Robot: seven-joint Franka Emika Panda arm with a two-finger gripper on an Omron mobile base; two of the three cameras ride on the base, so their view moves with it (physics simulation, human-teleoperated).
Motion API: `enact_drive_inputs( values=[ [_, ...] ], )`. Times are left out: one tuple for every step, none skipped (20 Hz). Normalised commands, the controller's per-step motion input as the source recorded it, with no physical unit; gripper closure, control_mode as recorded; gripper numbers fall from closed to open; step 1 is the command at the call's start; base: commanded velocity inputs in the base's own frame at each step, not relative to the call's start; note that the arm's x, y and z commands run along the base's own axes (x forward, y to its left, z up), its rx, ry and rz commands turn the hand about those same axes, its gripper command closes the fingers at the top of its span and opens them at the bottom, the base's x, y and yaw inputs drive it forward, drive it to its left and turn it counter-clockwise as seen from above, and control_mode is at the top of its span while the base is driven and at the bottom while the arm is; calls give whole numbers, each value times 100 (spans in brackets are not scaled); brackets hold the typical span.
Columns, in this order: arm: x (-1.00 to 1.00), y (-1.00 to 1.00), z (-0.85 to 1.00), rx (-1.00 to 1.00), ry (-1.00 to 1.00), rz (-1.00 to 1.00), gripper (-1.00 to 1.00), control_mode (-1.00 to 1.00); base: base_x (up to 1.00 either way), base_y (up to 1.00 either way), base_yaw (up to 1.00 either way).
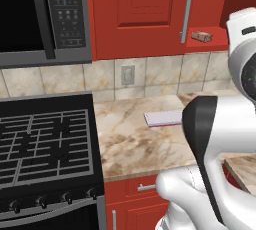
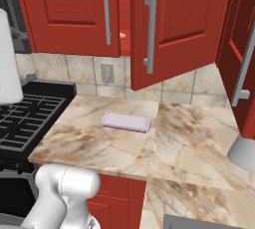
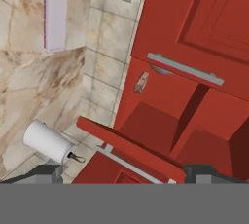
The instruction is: Pick the bar soap and bar soap from the cabinet and place them on the counter.
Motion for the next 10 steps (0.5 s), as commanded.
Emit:
enact_drive_inputs(
  values=[
    [9,0,-12,0,-1,-10,-100,-100,0,0,0],
    [16,0,-14,0,-1,-12,-100,-100,0,0,0],
    [17,0,-15,0,-2,-13,-100,-100,0,0,0],
    [16,0,-12,0,-3,-14,-100,-100,0,0,0],
    [12,0,-10,0,-4,-15,-100,-100,0,0,0],
    [12,0,-9,0,-3,-15,-100,-100,0,0,0],
    [10,0,-6,0,-4,-14,-100,-100,0,0,0],
    [9,0,-4,0,-5,-13,-100,-100,0,0,0],
    [9,0,-5,0,-5,-12,-100,-100,0,0,0],
    [11,0,-3,0,-5,-11,-100,-100,0,0,0]
  ],
)
